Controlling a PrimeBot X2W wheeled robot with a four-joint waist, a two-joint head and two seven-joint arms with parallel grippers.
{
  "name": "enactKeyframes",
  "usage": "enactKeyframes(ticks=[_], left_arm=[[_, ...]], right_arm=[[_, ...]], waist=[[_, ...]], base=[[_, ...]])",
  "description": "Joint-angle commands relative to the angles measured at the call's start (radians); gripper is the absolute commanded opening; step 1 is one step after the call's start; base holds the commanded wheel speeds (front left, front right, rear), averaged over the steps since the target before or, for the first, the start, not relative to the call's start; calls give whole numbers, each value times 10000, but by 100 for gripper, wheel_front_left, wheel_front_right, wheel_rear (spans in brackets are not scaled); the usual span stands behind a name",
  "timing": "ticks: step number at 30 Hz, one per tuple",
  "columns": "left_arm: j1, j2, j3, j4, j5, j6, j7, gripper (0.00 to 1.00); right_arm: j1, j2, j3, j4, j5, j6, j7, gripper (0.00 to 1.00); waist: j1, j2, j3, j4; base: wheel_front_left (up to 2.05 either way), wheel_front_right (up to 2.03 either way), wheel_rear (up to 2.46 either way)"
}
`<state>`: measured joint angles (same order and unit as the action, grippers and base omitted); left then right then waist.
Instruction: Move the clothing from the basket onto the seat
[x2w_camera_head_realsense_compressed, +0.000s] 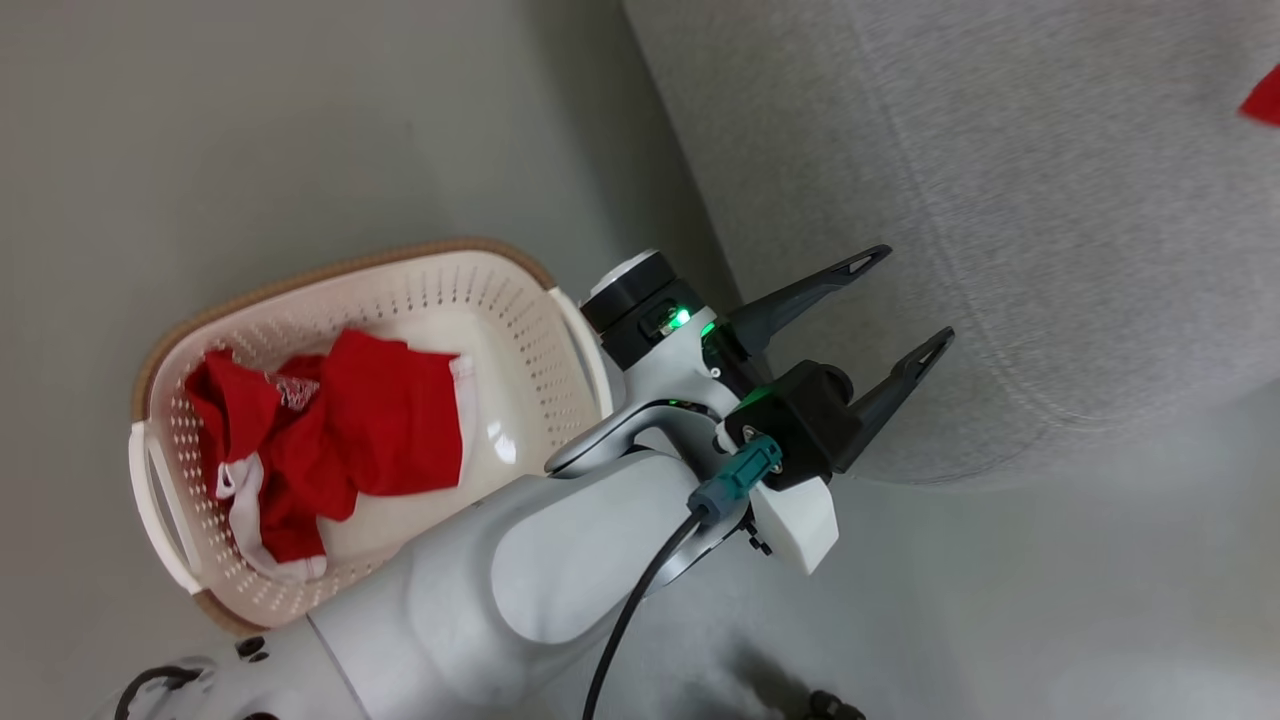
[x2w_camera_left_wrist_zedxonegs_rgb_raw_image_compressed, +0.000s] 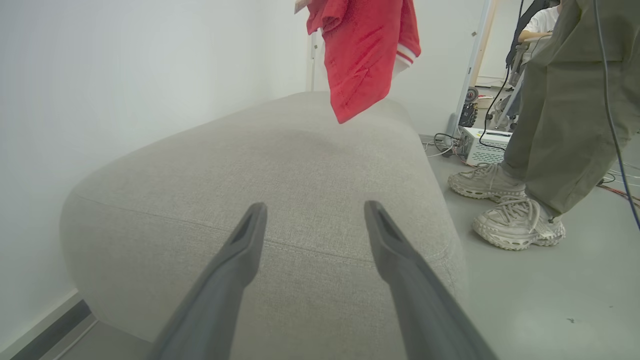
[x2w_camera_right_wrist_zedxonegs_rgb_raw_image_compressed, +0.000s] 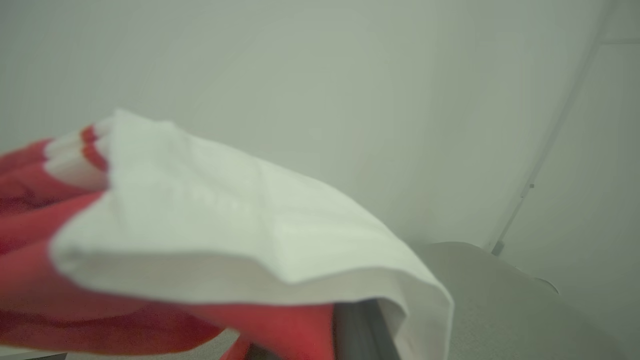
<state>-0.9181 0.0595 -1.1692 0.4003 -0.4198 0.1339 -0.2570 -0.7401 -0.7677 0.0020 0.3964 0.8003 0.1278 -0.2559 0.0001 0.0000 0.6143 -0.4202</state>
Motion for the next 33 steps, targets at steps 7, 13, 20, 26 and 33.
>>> enactKeyframes(ticks=[7,13,20,26,33], left_arm=[[-904,-93,-532,-410,-116,556,-47,100],[-1182,-93,-885,-696,-158,826,-47,100],[-1149,-93,-1073,-794,-153,1049,-47,100],[-1015,-93,-1104,-961,-83,1115,-47,100],[-747,-93,-1108,-1089,14,960,-47,100]], right_arm=[[-1074,-1186,-795,1363,341,29,-59,0],[-1998,-1828,-1264,2292,654,29,-59,0],[-2576,-2108,-1515,2644,916,29,-59,0],[-2026,-1755,-510,3060,1611,29,-59,0],[-924,-1418,357,3675,2367,29,-59,0]], waist=[[-1,0,1565,886],[-1,0,2146,1499],[-1,0,2720,2018],[-1,0,2981,2292],[-1,0,2854,2451]], base=[[0,0,0],[0,0,0],[0,0,0],[0,0,0],[0,0,0]])
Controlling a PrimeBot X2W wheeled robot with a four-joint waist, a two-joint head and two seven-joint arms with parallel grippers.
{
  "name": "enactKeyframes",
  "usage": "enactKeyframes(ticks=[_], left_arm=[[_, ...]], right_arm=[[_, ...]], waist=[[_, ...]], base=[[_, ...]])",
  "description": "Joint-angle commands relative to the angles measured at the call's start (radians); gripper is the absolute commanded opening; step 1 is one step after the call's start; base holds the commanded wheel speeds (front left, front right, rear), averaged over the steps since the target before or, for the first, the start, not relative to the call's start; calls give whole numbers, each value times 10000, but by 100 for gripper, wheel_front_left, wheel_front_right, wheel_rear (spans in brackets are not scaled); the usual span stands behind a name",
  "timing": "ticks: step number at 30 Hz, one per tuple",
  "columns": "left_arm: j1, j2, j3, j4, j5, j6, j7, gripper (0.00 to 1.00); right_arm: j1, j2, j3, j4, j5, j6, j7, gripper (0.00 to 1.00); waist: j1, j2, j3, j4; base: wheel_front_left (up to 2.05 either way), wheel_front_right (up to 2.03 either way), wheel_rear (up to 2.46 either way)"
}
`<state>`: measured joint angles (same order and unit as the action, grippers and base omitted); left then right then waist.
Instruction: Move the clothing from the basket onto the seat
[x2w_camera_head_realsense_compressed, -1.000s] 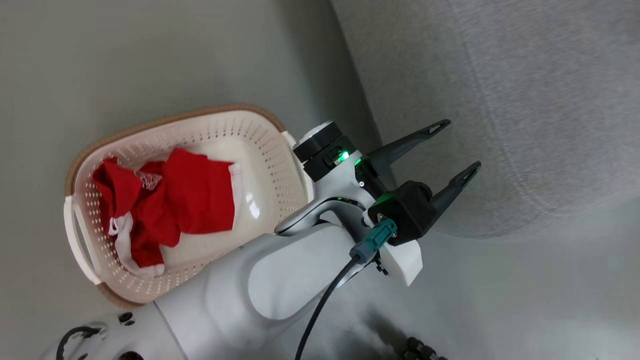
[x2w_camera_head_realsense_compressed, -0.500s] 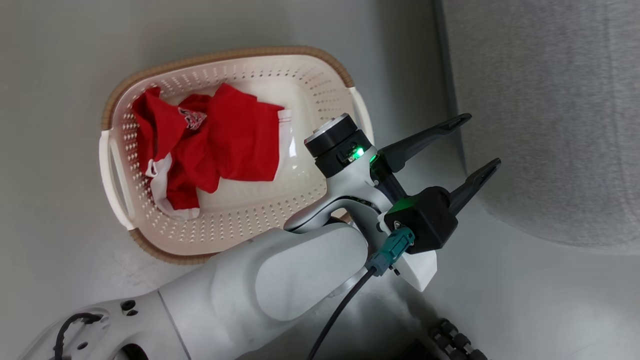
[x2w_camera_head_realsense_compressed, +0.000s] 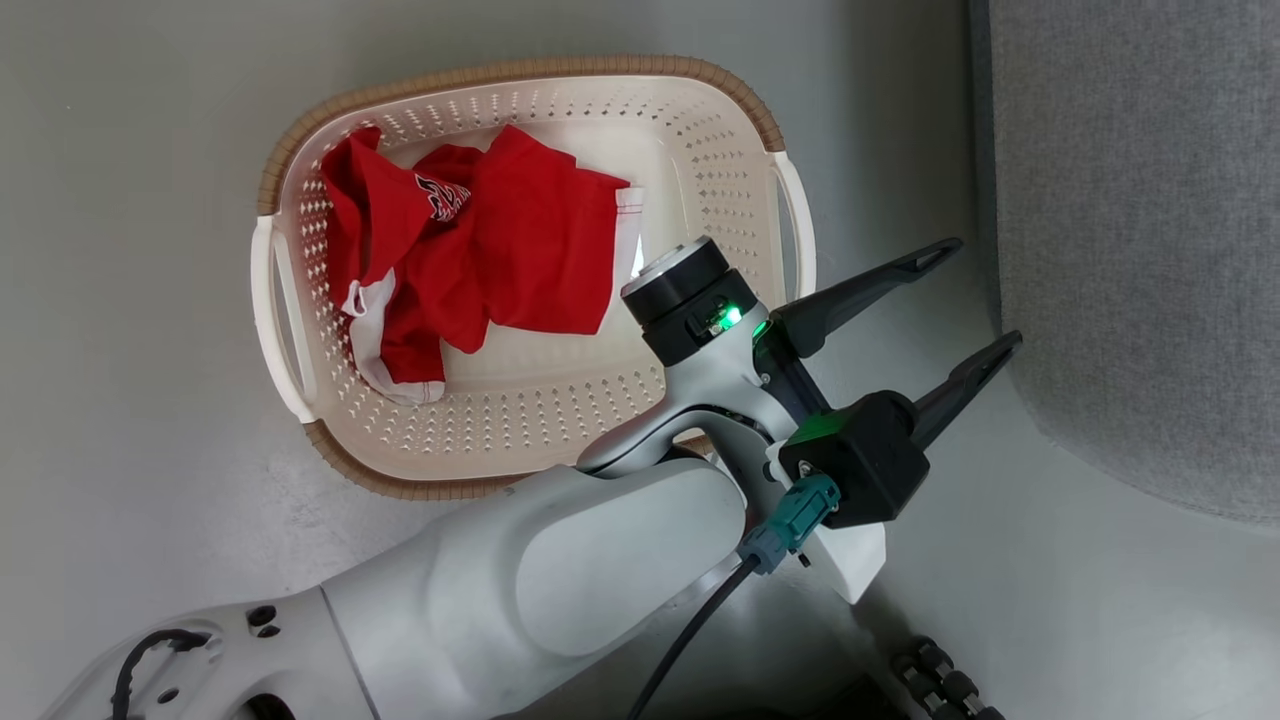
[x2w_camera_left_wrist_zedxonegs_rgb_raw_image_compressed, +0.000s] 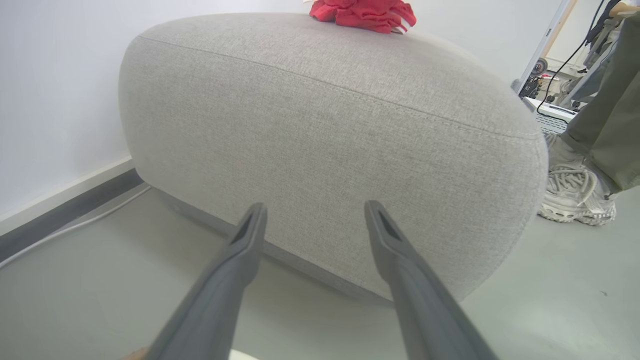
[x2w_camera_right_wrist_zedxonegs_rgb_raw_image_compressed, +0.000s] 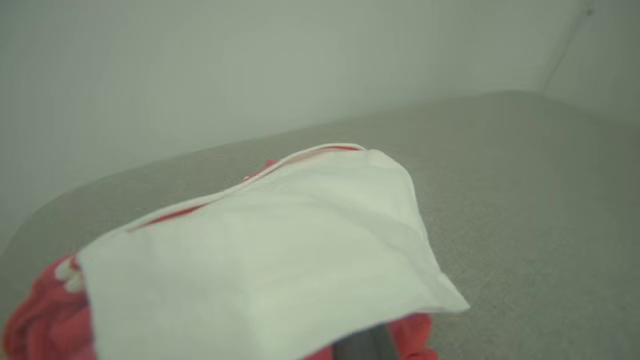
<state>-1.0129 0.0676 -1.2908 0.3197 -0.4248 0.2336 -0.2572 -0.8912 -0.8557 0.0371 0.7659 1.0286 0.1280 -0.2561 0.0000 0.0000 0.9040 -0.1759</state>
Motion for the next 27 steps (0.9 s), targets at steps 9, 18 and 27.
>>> enactKeyframes(ticks=[9,18,27], left_arm=[[476,-174,106,-462,-277,113,-45,100],[1094,-174,257,-790,-494,165,-45,100],[2275,-174,984,-973,-461,169,-45,100]], right_arm=[[1921,-358,1009,-117,520,27,-57,100],[3115,-259,1296,-916,120,27,-57,100],[4285,63,1826,-1720,-161,27,-57,100]], waist=[[0,0,-716,49],[0,0,-1743,253],[0,0,-3141,758]], base=[[0,0,0],[0,0,0],[0,0,0]])
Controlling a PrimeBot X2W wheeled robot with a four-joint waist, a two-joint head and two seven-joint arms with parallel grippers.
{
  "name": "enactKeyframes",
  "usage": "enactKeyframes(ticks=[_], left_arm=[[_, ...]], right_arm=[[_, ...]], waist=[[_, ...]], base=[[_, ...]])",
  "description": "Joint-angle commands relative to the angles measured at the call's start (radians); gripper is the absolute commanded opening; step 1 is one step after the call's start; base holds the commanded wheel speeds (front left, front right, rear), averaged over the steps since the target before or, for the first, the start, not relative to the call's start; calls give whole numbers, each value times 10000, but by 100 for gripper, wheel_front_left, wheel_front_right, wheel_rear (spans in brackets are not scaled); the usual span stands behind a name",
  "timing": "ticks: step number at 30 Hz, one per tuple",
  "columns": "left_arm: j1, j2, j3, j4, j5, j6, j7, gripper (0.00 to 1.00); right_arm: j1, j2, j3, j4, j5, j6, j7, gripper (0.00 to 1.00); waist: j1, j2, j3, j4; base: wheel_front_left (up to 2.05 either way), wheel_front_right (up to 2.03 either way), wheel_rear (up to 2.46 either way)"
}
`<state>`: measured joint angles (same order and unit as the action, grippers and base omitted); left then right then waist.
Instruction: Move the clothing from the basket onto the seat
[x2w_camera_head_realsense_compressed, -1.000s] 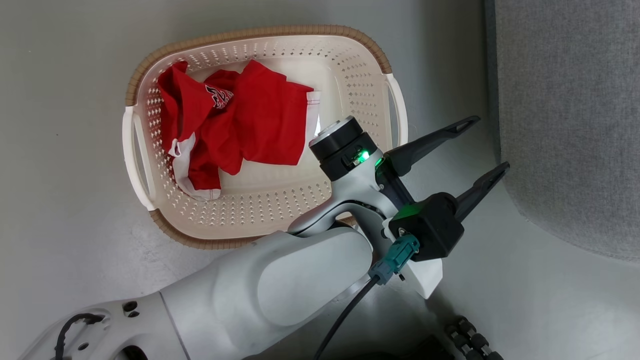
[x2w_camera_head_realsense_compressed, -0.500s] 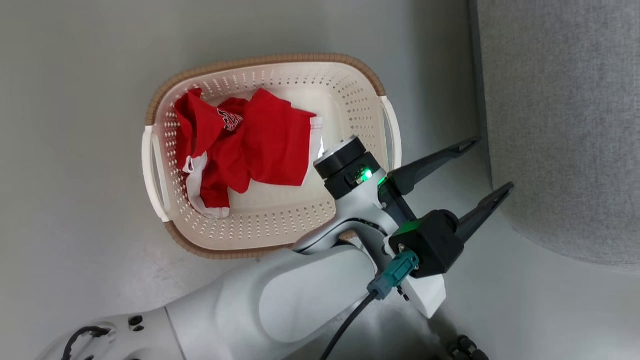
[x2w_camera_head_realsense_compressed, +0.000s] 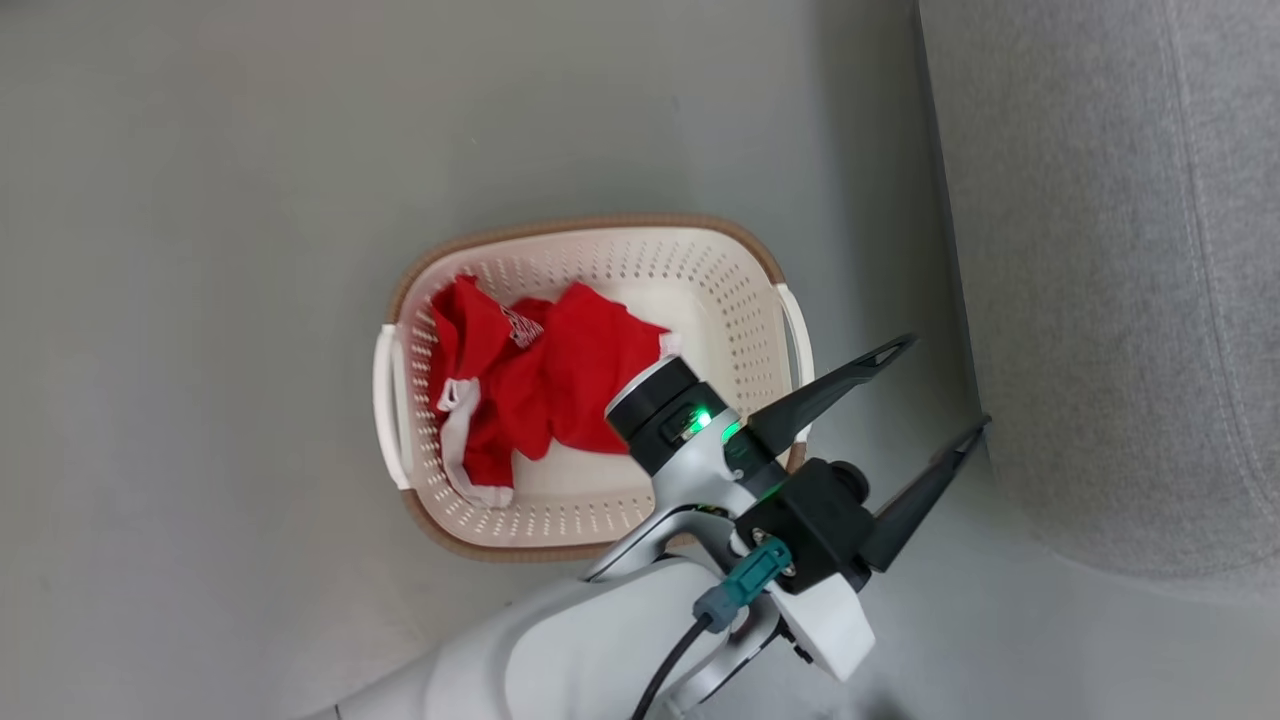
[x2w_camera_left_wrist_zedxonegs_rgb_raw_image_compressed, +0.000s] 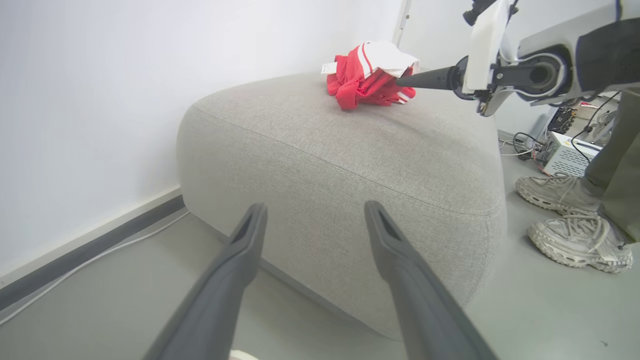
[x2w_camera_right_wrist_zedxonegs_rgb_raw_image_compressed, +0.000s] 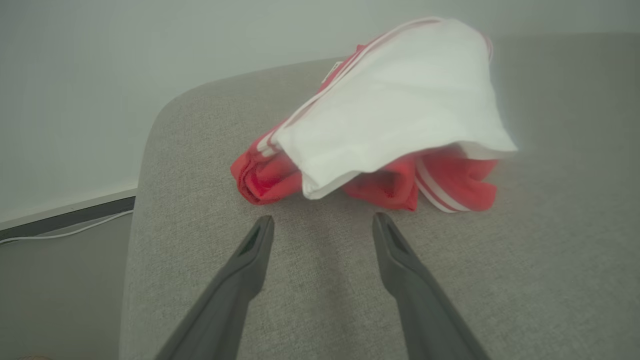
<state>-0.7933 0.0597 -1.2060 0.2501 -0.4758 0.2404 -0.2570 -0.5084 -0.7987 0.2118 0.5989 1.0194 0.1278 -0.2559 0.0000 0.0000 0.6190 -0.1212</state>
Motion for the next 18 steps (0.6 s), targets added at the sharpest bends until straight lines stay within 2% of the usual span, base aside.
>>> enactKeyframes(ticks=[1,6,12,17,18], left_arm=[[244,-95,271,-282,68,120,-47,100],[1202,-95,1155,-258,235,217,-47,100],[2520,-95,2714,-74,680,289,-47,100],[3670,-95,4513,124,1224,239,-47,100],[4128,-70,5294,161,1471,94,-47,100]], right_arm=[[563,-445,99,-157,-87,29,-59,100],[898,-124,90,-758,-269,29,-59,100],[1153,408,225,-1663,-803,29,-59,100],[1583,913,265,-2317,-1206,29,-59,100],[1765,1108,341,-2516,-1404,29,-59,100]], waist=[[0,0,-463,281],[0,0,-1348,587],[0,0,-2341,917],[0,0,-3170,1145],[0,0,-3481,1203]], base=[[0,0,0],[0,0,0],[0,0,0],[0,0,0],[0,0,0]])
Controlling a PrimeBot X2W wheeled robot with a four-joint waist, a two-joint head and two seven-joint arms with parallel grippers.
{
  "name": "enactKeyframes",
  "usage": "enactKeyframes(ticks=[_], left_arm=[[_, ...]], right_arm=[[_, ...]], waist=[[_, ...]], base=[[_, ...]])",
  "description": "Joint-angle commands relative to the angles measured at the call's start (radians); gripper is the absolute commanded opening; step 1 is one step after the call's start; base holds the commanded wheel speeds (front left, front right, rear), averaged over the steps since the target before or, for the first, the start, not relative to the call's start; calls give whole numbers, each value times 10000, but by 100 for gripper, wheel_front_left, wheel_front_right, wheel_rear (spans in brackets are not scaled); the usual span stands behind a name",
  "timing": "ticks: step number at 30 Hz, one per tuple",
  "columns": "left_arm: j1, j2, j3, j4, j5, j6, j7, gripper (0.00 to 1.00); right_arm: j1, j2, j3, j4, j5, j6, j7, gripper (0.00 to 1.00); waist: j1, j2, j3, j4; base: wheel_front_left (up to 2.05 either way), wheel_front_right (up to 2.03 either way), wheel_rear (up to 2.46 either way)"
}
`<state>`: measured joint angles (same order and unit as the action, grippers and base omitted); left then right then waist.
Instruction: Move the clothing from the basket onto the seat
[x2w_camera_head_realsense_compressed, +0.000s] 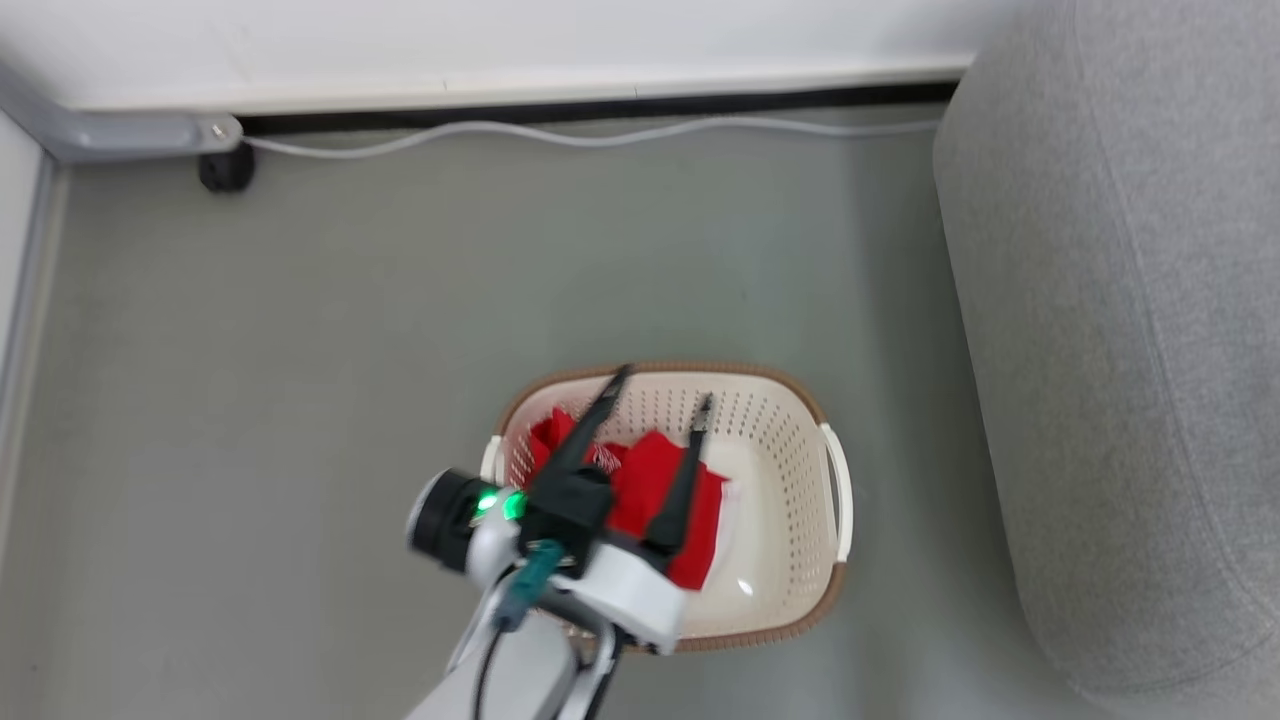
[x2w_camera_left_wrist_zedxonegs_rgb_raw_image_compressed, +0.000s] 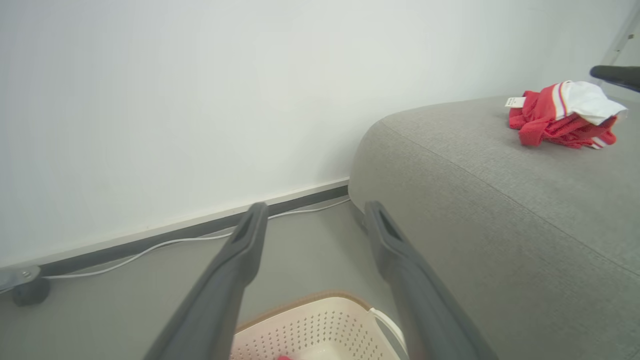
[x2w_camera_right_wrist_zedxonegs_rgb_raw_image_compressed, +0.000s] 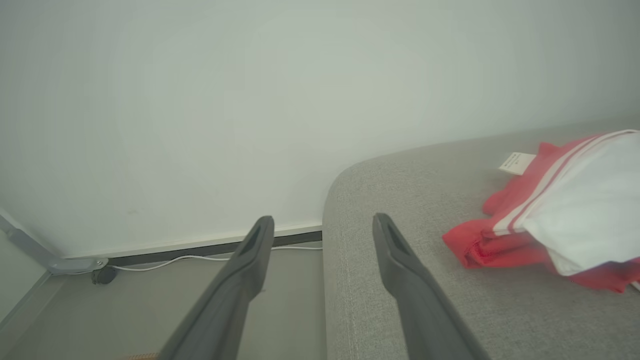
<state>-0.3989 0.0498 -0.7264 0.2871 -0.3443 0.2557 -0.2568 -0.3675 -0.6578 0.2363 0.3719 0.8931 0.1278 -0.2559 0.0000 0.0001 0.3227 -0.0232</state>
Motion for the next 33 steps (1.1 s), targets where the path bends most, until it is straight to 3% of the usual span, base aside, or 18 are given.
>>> enactKeyframes(ticks=[1,9,16,26,33], left_arm=[[416,64,869,-194,254,-141,-49,100],[1952,332,3515,-377,840,-860,-49,100],[3024,288,5345,-782,1323,-1129,-49,100],[4620,96,6603,-1368,1749,-1589,-49,100],[5418,37,6779,-1817,1955,-1704,-49,100]], right_arm=[[435,-209,136,-340,-245,29,-59,100],[803,577,295,-923,-989,29,-59,100],[1252,1170,379,-1340,-1549,29,-59,100],[2429,1940,680,-1534,-2227,29,-59,100],[2909,2277,494,-1472,-2613,29,-59,100]], waist=[[0,-1,-668,241],[0,-1,-1659,199],[0,-1,-2297,159],[0,-1,-3102,222],[0,-1,-3304,190]], base=[[0,0,0],[0,0,0],[0,0,0],[0,0,0],[0,0,0]])
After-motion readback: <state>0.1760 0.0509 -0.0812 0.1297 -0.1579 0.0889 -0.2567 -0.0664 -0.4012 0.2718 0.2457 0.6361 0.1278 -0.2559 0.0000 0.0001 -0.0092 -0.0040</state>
